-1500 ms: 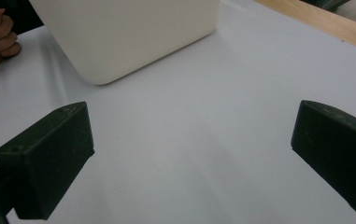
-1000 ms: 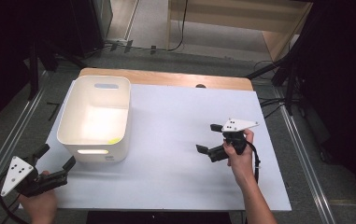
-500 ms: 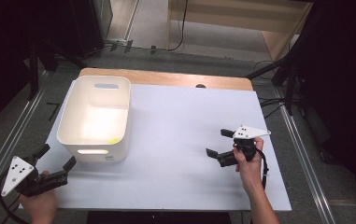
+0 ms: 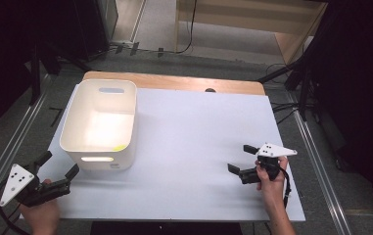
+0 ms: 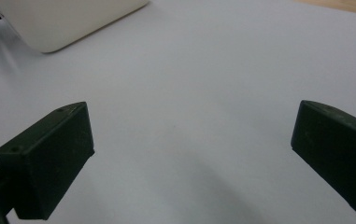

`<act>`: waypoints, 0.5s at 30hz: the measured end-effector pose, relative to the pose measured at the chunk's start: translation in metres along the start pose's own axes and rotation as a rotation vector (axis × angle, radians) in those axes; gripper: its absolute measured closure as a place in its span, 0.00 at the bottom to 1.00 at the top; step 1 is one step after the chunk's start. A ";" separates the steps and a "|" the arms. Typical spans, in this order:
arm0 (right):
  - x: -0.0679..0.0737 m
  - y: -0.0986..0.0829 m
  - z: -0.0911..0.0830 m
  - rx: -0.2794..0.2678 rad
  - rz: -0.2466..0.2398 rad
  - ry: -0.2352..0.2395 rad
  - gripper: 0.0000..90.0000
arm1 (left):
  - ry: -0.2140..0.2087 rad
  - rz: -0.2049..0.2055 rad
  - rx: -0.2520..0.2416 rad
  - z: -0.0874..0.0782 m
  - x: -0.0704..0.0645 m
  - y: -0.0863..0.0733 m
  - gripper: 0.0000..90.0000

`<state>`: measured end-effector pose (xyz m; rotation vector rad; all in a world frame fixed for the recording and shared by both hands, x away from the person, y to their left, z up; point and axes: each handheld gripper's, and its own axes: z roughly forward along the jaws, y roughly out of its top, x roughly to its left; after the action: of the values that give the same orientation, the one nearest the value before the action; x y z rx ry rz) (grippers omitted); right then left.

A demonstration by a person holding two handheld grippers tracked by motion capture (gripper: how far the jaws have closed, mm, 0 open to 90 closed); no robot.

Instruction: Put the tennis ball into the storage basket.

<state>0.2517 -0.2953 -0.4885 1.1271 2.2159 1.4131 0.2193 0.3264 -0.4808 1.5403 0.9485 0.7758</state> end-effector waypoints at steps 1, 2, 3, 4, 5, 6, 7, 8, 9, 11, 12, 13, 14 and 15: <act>-0.001 -0.003 -0.002 -0.001 0.003 -0.005 0.00 | 0.000 -0.001 0.001 0.000 0.000 0.000 0.03; -0.002 -0.005 -0.004 -0.002 0.005 -0.008 0.00 | 0.002 -0.001 0.004 0.000 0.000 0.000 0.03; -0.002 -0.007 -0.006 -0.004 0.011 -0.011 0.00 | -0.002 -0.001 0.001 0.000 0.000 0.000 0.03; -0.003 -0.010 -0.008 -0.006 0.014 -0.016 0.00 | -0.002 -0.002 0.001 0.000 0.000 0.000 0.03; -0.004 -0.011 -0.010 -0.010 0.023 -0.018 0.00 | -0.002 -0.002 -0.001 -0.001 0.000 0.000 0.03; -0.005 -0.013 -0.012 -0.013 0.026 -0.025 0.00 | -0.003 -0.002 -0.001 -0.001 0.000 0.000 0.03; -0.006 -0.015 -0.015 -0.015 0.029 -0.027 0.00 | -0.003 -0.003 -0.001 0.000 0.000 0.000 0.03; -0.007 -0.016 -0.018 -0.019 0.035 -0.033 0.00 | -0.002 -0.001 0.001 0.000 0.000 0.000 0.03; -0.008 -0.018 -0.022 -0.026 0.038 -0.041 0.00 | -0.001 0.001 0.005 0.000 0.000 0.000 0.03; -0.010 -0.021 -0.027 -0.035 0.050 -0.051 0.00 | 0.000 0.006 0.008 0.000 0.000 0.000 0.03; -0.011 -0.023 -0.030 -0.039 0.054 -0.055 0.00 | -0.001 0.006 0.008 0.000 0.000 0.000 0.03; -0.012 -0.025 -0.033 -0.041 0.058 -0.061 0.00 | -0.002 0.003 0.006 0.000 0.000 0.000 0.03; -0.013 -0.027 -0.035 -0.045 0.069 -0.065 0.00 | -0.002 0.000 0.005 0.000 0.000 0.000 0.03; -0.015 -0.029 -0.038 -0.047 0.074 -0.068 0.00 | -0.001 -0.001 0.005 0.000 0.000 0.000 0.03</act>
<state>0.2260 -0.3368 -0.4977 1.2344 2.1042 1.4258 0.2194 0.3264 -0.4805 1.5441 0.9516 0.7724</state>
